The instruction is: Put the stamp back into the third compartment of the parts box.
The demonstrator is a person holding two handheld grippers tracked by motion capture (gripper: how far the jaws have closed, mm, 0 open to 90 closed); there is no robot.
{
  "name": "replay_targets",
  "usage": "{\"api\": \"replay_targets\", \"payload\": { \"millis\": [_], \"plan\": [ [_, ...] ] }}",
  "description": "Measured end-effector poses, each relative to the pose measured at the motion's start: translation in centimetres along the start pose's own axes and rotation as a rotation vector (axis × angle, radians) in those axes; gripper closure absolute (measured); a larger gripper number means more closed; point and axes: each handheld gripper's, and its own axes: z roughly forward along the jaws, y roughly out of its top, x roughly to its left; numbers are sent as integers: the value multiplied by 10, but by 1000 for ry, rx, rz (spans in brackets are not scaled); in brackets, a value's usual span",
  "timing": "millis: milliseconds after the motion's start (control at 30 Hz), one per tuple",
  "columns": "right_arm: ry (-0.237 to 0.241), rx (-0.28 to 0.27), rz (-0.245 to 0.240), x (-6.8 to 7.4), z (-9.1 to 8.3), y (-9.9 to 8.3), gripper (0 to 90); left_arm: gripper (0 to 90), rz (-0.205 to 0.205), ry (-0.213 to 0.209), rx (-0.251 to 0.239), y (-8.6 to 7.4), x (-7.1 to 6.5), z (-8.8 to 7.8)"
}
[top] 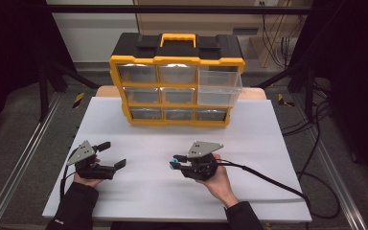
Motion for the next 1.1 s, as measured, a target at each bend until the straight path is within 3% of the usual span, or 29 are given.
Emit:
{"api": "replay_targets", "payload": {
  "millis": [567, 1100],
  "plan": [
    [-49, -64, 19, -12, -27, 7, 723, 19, 2, -2, 1, 0, 0, 0],
    [-85, -90, 21, -17, -45, 13, 724, 19, 2, -2, 3, 0, 0, 1]
  ]
}}
